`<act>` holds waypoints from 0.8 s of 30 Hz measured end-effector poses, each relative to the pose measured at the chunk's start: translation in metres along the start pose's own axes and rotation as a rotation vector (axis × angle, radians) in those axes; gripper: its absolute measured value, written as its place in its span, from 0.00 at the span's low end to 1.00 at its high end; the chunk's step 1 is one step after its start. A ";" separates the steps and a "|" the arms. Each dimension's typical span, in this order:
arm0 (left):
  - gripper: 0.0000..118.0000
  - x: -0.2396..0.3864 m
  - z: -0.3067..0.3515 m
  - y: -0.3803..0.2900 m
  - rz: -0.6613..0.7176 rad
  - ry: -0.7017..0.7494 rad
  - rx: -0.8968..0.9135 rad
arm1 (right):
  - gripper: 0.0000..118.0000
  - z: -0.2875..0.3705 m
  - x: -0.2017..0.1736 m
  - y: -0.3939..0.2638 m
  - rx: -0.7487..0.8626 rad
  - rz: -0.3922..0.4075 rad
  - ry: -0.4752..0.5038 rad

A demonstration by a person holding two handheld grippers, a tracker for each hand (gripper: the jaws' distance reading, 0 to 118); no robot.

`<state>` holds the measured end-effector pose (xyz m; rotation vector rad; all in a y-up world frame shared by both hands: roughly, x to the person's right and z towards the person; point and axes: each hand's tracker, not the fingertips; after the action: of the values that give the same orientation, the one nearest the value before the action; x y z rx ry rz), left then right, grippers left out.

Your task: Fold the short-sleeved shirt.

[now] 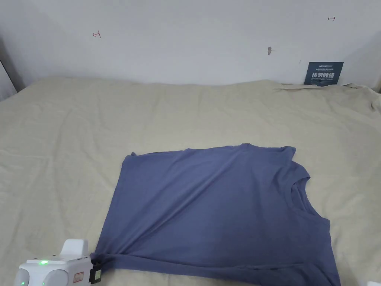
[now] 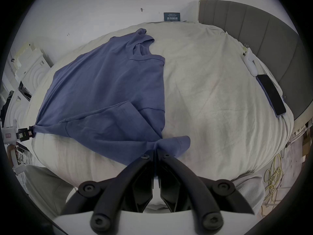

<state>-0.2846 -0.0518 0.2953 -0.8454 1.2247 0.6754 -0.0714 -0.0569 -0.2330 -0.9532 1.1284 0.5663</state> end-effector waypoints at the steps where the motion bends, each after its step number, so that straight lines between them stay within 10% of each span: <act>1: 0.48 0.003 0.002 0.000 -0.005 0.011 -0.009 | 0.18 0.003 -0.001 0.001 0.003 0.000 0.002; 4: 0.68 0.011 0.016 0.002 -0.016 0.042 -0.002 | 0.35 0.022 -0.005 0.009 0.038 0.004 0.021; 7: 0.95 0.010 0.028 0.011 0.014 0.032 0.057 | 0.81 0.047 -0.007 0.025 0.145 -0.017 0.055; 21: 0.93 0.038 0.108 0.065 0.000 0.037 0.454 | 0.82 0.153 -0.048 0.089 0.590 0.059 0.080; 24: 0.78 0.049 0.116 0.066 -0.016 0.056 0.524 | 0.80 0.159 -0.059 0.087 0.635 0.077 0.049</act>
<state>-0.2679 0.0822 0.2492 -0.4372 1.3609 0.2929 -0.0830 0.1283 -0.1891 -0.3759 1.2840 0.2155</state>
